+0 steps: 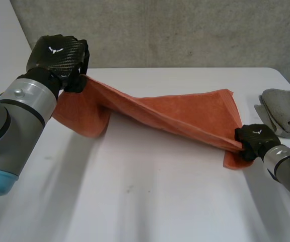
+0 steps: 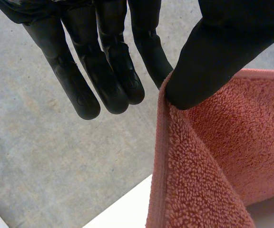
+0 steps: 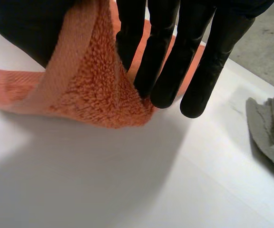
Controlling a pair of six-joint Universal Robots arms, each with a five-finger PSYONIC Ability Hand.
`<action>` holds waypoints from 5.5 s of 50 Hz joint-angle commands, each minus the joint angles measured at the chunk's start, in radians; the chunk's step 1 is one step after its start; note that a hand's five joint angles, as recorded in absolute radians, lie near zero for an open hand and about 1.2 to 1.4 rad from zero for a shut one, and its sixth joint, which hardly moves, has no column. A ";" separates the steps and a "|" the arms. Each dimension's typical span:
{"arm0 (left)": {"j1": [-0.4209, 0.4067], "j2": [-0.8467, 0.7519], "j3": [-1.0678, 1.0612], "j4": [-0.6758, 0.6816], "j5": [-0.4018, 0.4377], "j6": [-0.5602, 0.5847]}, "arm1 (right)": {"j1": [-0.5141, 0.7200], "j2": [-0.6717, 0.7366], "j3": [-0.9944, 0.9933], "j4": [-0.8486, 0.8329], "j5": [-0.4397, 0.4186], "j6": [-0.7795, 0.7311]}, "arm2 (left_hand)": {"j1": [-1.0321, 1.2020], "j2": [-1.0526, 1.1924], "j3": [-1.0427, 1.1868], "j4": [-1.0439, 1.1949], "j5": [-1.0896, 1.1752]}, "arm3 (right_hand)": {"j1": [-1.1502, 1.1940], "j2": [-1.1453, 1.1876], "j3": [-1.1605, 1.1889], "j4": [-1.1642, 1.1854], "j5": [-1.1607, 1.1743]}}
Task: Fold the laundry.
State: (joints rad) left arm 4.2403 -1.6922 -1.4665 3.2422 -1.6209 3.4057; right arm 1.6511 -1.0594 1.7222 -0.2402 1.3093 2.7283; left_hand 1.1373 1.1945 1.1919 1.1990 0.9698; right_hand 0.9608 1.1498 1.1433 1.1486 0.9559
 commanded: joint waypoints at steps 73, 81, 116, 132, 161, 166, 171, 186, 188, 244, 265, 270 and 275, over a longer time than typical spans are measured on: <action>0.214 -0.234 0.052 0.264 0.064 0.215 | 0.145 0.122 -0.751 0.071 -0.070 -0.225 | 0.259 0.202 0.204 0.197 0.252 | 0.435 0.246 0.253 0.248 0.266; 0.210 -0.398 -0.044 0.268 0.073 0.230 | 0.145 0.222 -0.563 0.081 -0.067 -0.393 | 0.259 0.202 0.204 0.197 0.252 | 0.435 0.246 0.253 0.248 0.266; 0.247 -0.113 -0.350 -0.116 0.062 0.612 | 0.095 -0.111 -0.199 0.730 0.064 -0.678 | 0.259 0.202 0.204 0.197 0.252 | 0.435 0.246 0.253 0.248 0.266; 0.185 -0.513 0.113 0.077 0.016 0.587 | 0.139 0.116 -0.437 0.443 0.183 -0.584 | 0.259 0.202 0.204 0.197 0.252 | 0.435 0.246 0.253 0.248 0.266; 0.147 -0.742 0.341 0.251 0.016 0.580 | 0.125 0.266 -0.544 0.233 0.194 -0.552 | 0.259 0.202 0.204 0.197 0.252 | 0.143 -0.046 -0.040 -0.045 -0.027; 0.130 -0.741 0.331 0.251 0.015 0.581 | 0.124 0.259 -0.533 0.240 0.197 -0.552 | 0.259 0.202 0.204 0.197 0.252 | 0.290 0.101 0.107 0.102 0.120; 0.125 -0.741 0.331 0.251 0.015 0.580 | 0.124 0.256 -0.532 0.249 0.199 -0.552 | 0.259 0.202 0.204 0.197 0.252 | 0.167 -0.022 -0.016 -0.021 -0.003; 0.161 -0.735 0.486 0.254 0.027 0.587 | 0.142 0.233 -0.784 0.289 0.196 -0.538 | 0.259 0.202 0.204 0.197 0.252 | 0.435 0.246 0.253 0.248 0.266; 0.161 -0.731 0.560 0.260 0.019 0.578 | 0.148 0.233 -0.925 0.212 0.206 -0.506 | 0.259 0.202 0.204 0.197 0.252 | 0.435 0.246 0.253 0.248 0.266; 0.308 -0.261 -0.373 0.179 0.091 0.359 | 0.122 -0.060 -0.083 0.234 -0.001 -0.348 | 0.259 0.202 0.204 0.197 0.252 | 0.435 0.246 0.253 0.248 0.266; 0.434 -0.271 -0.376 0.176 0.240 0.348 | 0.073 -0.071 -0.073 0.174 -0.022 -0.223 | -0.466 -0.523 -0.520 -0.528 -0.473 | 0.435 0.246 0.253 0.248 0.266; 0.454 -0.279 -0.365 0.186 0.242 0.310 | 0.046 -0.073 -0.073 0.176 -0.025 -0.214 | -0.451 -0.508 -0.506 -0.513 -0.458 | 0.435 0.246 0.253 0.248 0.266; 0.457 -0.316 -0.342 0.183 0.240 0.255 | 0.042 -0.071 -0.066 0.176 -0.025 -0.205 | -0.428 -0.485 -0.482 -0.489 -0.435 | 0.435 0.246 0.253 0.248 0.266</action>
State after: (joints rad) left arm 4.6911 -1.9748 -1.8316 3.4253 -1.3772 3.7177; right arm 1.7027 -1.1309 1.6489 -0.0663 1.2845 2.5164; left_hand 0.6217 0.6094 0.6114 0.6074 0.4270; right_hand 0.9801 1.1783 1.1799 1.1918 1.0014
